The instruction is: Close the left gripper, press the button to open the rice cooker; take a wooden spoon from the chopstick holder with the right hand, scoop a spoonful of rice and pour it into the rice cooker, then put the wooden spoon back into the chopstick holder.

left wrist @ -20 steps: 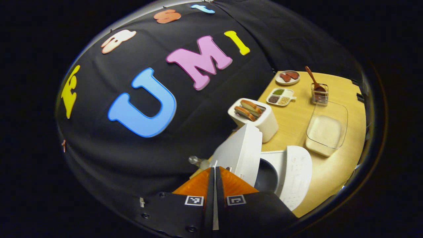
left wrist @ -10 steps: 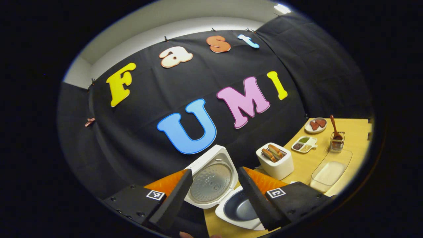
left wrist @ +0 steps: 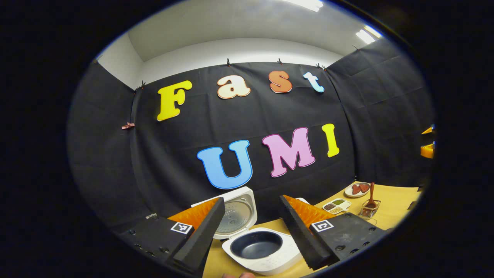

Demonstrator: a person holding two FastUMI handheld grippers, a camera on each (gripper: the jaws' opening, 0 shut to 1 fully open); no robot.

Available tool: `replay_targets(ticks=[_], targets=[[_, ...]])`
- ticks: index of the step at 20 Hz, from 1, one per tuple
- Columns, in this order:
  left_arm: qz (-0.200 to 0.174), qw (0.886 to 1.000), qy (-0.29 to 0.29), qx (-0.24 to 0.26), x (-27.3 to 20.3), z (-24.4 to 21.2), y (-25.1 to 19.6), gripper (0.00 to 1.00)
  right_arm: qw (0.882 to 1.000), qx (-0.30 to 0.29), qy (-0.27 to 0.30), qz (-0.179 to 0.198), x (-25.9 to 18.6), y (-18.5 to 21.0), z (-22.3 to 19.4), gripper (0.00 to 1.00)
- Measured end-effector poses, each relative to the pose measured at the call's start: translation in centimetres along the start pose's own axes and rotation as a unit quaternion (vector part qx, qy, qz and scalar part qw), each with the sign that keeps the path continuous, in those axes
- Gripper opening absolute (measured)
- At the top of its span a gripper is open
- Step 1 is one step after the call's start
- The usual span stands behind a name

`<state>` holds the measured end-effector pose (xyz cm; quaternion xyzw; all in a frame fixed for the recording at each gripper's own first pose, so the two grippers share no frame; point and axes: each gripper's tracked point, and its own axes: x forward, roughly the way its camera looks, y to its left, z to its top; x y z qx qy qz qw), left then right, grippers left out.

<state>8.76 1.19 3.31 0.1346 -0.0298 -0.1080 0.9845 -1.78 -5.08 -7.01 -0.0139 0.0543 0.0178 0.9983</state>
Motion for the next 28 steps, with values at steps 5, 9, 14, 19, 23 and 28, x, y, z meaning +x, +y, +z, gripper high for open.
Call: replay_targets(ticks=[5,9,14,19,23,28], targets=[[0.045,0.996,-0.011,-0.07,-3.8,0.5,-1.1,0.96,1.0,-0.001,0.012,0.006,2.3,-1.3,-1.1,0.97],[0.074,0.992,-0.005,-0.105,-7.2,-0.5,-1.9,0.96,0.999,0.028,0.022,0.008,4.1,-2.9,-2.5,0.97],[0.095,0.991,-0.01,-0.093,-10.0,0.4,-3.5,0.97,0.996,0.066,0.056,0.029,7.4,-3.9,-6.2,0.97],[0.092,0.993,-0.008,-0.068,-11.3,1.1,-5.9,0.97,0.99,0.099,0.091,0.049,11.8,-4.3,-10.5,0.97],[0.094,0.993,0.003,-0.074,-11.5,0.9,-7.9,0.96,0.979,0.144,0.12,0.079,14.9,-3.5,-13.8,0.98],[0.108,0.992,0.021,-0.066,-11.5,1.0,-9.6,0.96,0.964,0.171,0.174,0.105,18.6,-2.6,-19.6,0.97]])
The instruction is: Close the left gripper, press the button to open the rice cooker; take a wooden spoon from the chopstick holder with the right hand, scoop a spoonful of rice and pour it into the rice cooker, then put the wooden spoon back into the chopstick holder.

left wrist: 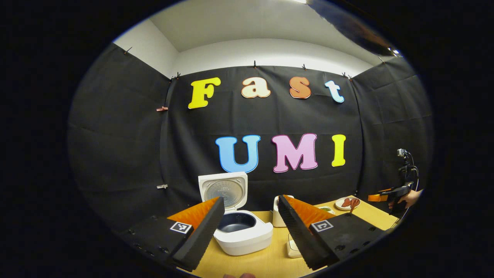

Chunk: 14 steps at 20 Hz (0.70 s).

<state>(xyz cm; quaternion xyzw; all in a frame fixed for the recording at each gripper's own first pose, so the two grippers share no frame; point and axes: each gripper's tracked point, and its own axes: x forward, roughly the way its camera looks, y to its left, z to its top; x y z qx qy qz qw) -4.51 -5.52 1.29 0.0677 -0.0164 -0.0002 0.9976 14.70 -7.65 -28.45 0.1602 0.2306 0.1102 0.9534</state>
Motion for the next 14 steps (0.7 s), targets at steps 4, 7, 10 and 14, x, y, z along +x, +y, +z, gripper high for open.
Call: replay_targets(ticks=[4,7,10,14], targets=[[0.014,1.0,0.011,0.003,-0.2,0.3,-1.6,0.96,0.999,0.021,0.044,0.021,4.8,-0.4,-2.8,0.96],[0.029,0.999,0.027,0.015,-0.6,-0.1,-3.0,0.96,0.996,0.031,0.078,0.034,8.1,-0.5,-5.4,0.95],[0.052,0.997,0.046,0.015,-1.1,-0.6,-3.7,0.96,0.991,0.048,0.116,0.043,11.2,-0.8,-8.2,0.8],[0.076,0.994,0.073,0.024,-2.2,-1.8,-4.3,0.96,0.99,0.076,0.106,0.044,12.9,-1.1,-8.3,0.52]])
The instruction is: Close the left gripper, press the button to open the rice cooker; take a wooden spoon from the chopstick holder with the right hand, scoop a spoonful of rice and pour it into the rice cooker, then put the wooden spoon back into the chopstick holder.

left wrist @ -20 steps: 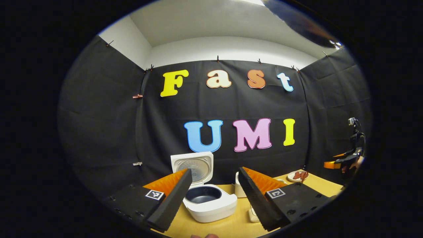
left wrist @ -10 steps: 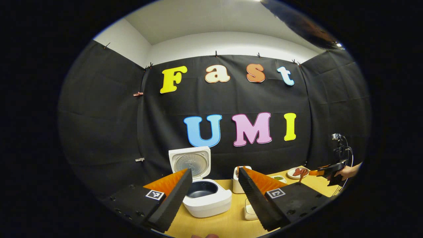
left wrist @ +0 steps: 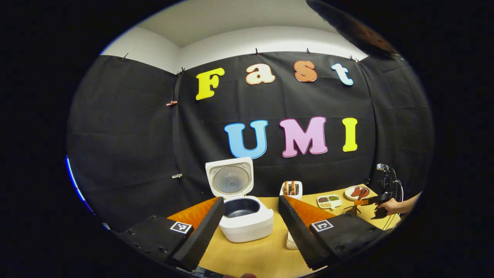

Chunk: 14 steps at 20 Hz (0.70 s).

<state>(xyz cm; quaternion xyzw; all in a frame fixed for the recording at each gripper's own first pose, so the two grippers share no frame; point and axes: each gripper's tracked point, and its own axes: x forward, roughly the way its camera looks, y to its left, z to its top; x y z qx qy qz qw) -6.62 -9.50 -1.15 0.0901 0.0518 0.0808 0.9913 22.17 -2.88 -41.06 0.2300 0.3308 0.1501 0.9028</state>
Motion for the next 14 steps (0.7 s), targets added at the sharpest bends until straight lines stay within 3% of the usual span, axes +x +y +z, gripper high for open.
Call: replay_targets(ticks=[1,2,3,4,5,6,7,8,14], targets=[[0.006,1.0,0.003,0.003,-0.2,-0.1,0.0,0.96,1.0,-0.001,-0.002,0.003,0.3,0.3,0.1,0.43],[0.01,1.0,0.006,0.003,-0.5,-0.1,0.0,0.96,1.0,-0.005,-0.001,0.002,0.0,0.4,-0.1,0.24],[0.013,1.0,0.008,0.002,-0.6,-0.1,-0.1,0.97,1.0,-0.009,0.0,0.006,0.1,0.6,-0.1,0.19],[0.017,1.0,0.009,0.002,-0.9,-0.1,-0.1,0.96,1.0,-0.008,0.0,0.011,-0.4,1.2,-0.2,0.24],[0.021,1.0,0.009,0.004,-1.2,-0.1,0.0,0.96,1.0,-0.005,0.002,0.014,-0.7,1.6,-0.3,0.23],[0.026,1.0,0.01,0.006,-1.5,-0.1,0.1,0.96,1.0,-0.001,0.004,0.016,-0.9,1.7,-0.5,0.21],[0.029,1.0,0.01,0.006,-1.7,-0.1,0.3,0.96,1.0,0.001,0.007,0.017,-1.0,1.9,-0.8,0.14],[0.032,0.999,0.01,0.006,-1.9,-0.1,0.4,0.96,1.0,0.004,0.014,0.021,-1.1,2.0,-1.3,0.21],[0.057,0.998,0.009,-0.012,-2.7,-0.1,1.4,0.97,0.999,-0.013,0.019,0.037,-1.2,2.7,-2.2,0.24]])
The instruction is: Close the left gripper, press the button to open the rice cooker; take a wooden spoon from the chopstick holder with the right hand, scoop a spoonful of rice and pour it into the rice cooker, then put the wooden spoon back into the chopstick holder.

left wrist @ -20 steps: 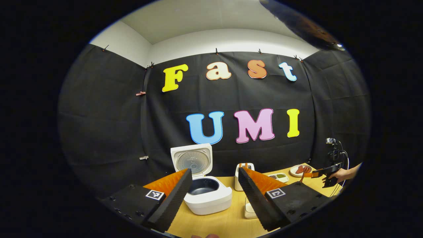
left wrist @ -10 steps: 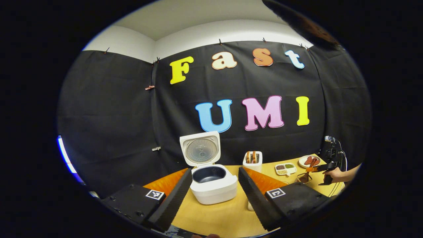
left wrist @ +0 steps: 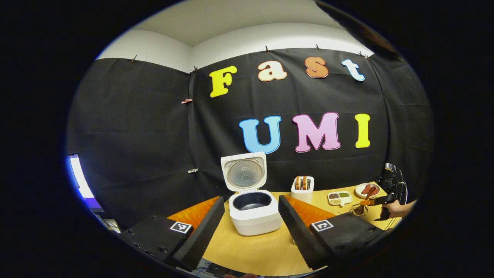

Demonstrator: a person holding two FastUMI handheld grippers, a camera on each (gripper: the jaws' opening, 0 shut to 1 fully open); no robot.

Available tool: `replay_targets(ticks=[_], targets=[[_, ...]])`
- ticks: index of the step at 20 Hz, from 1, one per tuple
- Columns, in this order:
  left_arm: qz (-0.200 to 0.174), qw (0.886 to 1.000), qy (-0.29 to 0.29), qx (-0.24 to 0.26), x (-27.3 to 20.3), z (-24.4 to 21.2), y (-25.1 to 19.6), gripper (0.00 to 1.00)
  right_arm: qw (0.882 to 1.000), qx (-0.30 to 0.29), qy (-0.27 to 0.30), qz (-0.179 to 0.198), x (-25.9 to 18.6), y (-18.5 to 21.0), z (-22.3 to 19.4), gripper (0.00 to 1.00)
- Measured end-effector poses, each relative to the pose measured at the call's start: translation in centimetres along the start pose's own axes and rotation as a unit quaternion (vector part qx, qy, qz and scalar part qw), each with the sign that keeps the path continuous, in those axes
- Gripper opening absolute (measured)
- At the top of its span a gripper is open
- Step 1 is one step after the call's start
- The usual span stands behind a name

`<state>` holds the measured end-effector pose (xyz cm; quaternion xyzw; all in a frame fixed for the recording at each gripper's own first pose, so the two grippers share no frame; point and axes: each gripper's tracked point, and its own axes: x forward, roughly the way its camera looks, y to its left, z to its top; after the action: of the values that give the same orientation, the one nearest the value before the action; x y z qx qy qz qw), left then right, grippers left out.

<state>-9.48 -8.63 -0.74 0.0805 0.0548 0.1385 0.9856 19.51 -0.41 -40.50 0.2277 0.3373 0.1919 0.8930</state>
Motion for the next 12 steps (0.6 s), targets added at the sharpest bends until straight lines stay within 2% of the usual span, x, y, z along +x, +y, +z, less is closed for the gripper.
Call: replay_targets(ticks=[1,4,8,12], targets=[[0.002,1.0,-0.003,0.001,-0.2,0.2,0.0,0.96,1.0,0.007,0.0,0.0,0.3,-0.1,0.2,0.18],[0.006,1.0,-0.008,0.0,-0.7,0.3,0.5,0.97,1.0,0.0,-0.014,-0.016,-0.4,-0.5,1.2,0.1],[-0.007,1.0,-0.014,-0.006,-0.5,-0.1,1.6,0.97,0.998,0.023,-0.054,-0.014,-1.9,0.6,4.8,0.09],[-0.037,0.999,-0.023,-0.019,1.1,-0.1,3.6,0.97,0.995,0.002,-0.095,-0.025,-4.5,2.3,8.0,0.09]])
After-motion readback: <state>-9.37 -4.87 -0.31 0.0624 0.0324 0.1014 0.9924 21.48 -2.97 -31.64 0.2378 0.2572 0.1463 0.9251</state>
